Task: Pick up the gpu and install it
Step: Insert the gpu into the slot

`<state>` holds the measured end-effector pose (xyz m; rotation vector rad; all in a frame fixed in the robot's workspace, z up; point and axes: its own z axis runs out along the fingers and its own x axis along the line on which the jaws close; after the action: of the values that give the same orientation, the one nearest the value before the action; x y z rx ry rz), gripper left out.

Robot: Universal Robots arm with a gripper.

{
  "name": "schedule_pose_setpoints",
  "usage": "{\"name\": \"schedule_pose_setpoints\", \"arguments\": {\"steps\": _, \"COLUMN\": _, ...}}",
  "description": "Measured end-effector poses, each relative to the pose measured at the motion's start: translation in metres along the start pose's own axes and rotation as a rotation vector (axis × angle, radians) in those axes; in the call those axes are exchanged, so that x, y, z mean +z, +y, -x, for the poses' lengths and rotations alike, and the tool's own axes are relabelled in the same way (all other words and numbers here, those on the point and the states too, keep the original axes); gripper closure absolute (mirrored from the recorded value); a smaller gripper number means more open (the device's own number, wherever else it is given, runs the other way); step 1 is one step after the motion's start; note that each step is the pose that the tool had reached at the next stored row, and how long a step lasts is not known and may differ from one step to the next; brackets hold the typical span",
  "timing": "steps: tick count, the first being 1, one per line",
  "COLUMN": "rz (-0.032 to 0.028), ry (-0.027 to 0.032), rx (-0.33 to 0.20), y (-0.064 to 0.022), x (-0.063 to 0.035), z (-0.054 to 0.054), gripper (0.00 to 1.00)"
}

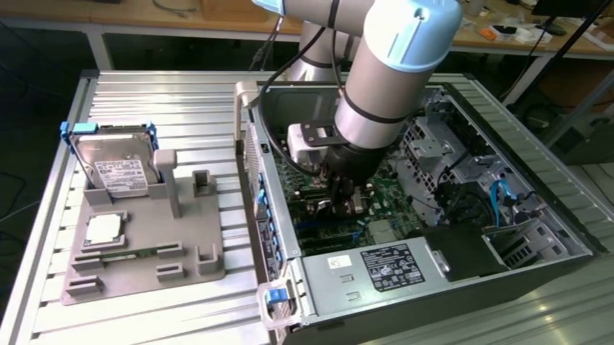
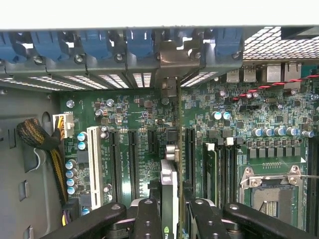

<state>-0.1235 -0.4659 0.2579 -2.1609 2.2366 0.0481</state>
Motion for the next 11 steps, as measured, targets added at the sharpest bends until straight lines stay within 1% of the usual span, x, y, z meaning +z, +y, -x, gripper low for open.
{"name": "schedule_pose_setpoints", "arguments": {"steps": 6, "rz": 0.0001, "ry": -0.0001, "rx": 0.0, "y": -0.0001, "x": 0.0011, "z": 0.0001, "gripper": 0.73}}
{"name": "schedule_pose_setpoints", "arguments": {"steps": 11, "rz": 0.0002, "ry": -0.0007, "rx": 0.0, "y": 0.0001, "x": 0.0061, "z": -0.0001, "gripper": 0.73}}
